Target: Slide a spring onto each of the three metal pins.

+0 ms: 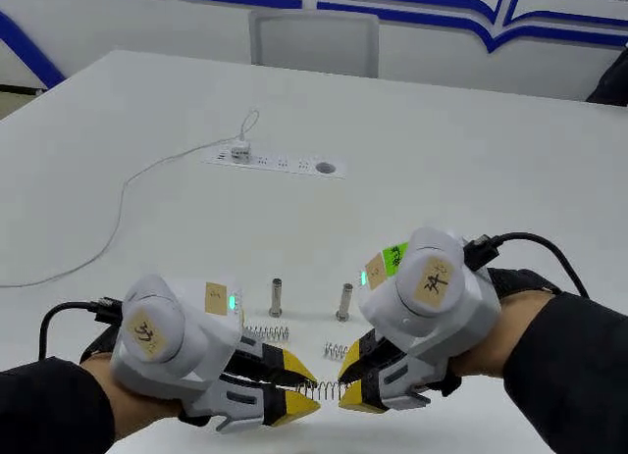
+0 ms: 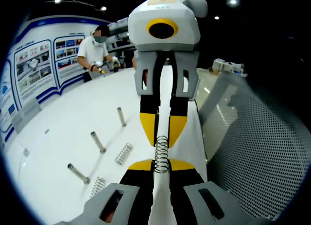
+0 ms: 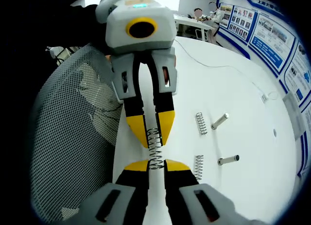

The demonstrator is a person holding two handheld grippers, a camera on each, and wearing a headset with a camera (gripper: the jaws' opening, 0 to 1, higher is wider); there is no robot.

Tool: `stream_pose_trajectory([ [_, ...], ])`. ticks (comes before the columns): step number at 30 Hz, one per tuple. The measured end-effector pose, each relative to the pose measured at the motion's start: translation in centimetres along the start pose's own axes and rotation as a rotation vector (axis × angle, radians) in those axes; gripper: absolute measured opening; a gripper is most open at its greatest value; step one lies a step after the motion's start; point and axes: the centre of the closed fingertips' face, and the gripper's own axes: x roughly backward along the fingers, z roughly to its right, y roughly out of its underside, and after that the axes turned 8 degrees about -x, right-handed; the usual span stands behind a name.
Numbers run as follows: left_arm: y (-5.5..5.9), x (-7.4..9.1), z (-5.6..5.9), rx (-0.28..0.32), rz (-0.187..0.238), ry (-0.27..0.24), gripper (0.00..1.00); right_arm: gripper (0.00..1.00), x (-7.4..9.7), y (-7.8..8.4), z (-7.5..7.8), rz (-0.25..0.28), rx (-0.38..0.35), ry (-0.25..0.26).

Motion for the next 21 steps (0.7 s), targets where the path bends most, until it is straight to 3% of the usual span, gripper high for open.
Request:
stream_pose_trajectory([
  [3,-0.3,0.1,0.0,0.002,0.012,-0.001,0.10,0.17,-0.2,0.2,0.0,0.004,-0.015,-0.007],
  [6,-0.8,0.2,0.1,0.004,0.027,-0.001,0.10,0.16,-0.3,0.5,0.0,0.001,-0.015,-0.005],
  [10,-0.5,0.1,0.1,0.006,0.022,-0.001,0.11,0.12,-0.1,0.3,-0.1,0.009,-0.018,-0.004],
  [21,-0.3,0.0,-0.1,0.006,0.014,-0.005,0.11,0.12,1.8,-2.7,-0.5,0.092,-0.026,-0.009],
])
